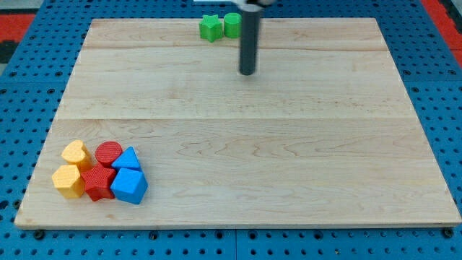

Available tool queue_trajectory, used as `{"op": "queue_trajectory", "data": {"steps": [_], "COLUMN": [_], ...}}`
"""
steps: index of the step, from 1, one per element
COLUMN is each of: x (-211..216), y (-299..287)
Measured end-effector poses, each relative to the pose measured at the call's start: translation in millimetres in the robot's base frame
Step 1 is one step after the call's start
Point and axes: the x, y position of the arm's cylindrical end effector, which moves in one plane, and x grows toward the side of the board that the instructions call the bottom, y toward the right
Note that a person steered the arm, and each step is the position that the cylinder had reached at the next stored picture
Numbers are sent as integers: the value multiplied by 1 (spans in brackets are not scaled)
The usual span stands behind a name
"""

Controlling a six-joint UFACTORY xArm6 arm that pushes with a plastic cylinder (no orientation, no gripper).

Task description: Move your hand to the left bottom corner

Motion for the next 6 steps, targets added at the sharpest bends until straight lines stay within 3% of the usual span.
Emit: {"op": "queue_trajectory", "data": {"steps": [1, 2, 3, 4, 6], "x": [-2, 5, 13, 29, 221], "y": [-99, -234, -299, -299, -299]}}
